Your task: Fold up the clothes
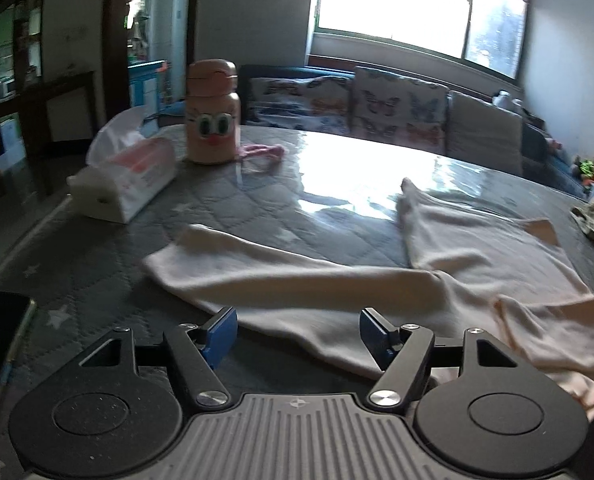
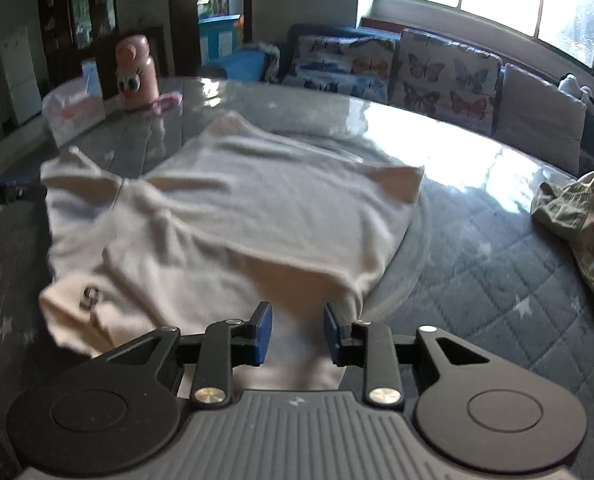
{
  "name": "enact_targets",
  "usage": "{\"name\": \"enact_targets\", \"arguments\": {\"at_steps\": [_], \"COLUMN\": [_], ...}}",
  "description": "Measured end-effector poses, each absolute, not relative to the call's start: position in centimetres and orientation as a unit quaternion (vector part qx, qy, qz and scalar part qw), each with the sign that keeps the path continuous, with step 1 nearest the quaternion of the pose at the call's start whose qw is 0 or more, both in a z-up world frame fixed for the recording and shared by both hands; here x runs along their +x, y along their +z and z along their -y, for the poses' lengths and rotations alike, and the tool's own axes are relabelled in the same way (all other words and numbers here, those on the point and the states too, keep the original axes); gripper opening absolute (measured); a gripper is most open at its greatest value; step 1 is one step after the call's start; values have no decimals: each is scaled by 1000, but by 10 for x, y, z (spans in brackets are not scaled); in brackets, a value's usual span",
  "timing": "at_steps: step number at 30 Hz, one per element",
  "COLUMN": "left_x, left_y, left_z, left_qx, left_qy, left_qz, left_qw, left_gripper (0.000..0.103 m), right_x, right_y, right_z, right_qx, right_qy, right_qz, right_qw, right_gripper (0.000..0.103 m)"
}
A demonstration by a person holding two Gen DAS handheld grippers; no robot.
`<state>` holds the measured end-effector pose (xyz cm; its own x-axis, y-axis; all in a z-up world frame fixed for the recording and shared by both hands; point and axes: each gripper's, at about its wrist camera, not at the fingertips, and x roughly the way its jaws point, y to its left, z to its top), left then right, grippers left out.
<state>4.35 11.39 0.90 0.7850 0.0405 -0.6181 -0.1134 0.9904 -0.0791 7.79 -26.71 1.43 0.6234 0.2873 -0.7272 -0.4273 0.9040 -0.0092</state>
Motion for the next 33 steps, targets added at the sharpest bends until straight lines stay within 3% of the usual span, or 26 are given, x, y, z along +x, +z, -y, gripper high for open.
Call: {"name": "enact_targets", "arguments": {"at_steps": [2,7,9,20,25,27,30,33], "left_x": [47,45,42,41,56,61,63,64], "left_y": [8,9,14,18,5,-2,-5,2], "left_z": [-119,-125,-116,-6,23,27,28,30], "left_qx": [-59,-80,-90,-14,15,17,20,23], "left_qy": [51,54,21,-164,-176,-175,-173,-171], "left_qz": [-327,-335,-333,-339,-368,-381,-384,-377], "left_qw": [942,937,938,926,913,908,907,910], "left_gripper": [71,71,69,62,50,40,12,5], "right_x": [87,92,88,55,42,39,33,30], "right_y": [8,3,7,8,5,3,1,-1], "right_z": [268,274,276,292,298,299,299,298], "right_qx": [-86,-71,-71,-84,-89,-84,-82,-81], "right_qy": [196,193,193,176,168,168,167,169], "right_qz": [-391,-394,-389,-384,-374,-372,-365,-357], "right_qw": [895,896,898,902,908,909,912,915], "right_gripper": [39,39,47,60,71,76,78,83]}}
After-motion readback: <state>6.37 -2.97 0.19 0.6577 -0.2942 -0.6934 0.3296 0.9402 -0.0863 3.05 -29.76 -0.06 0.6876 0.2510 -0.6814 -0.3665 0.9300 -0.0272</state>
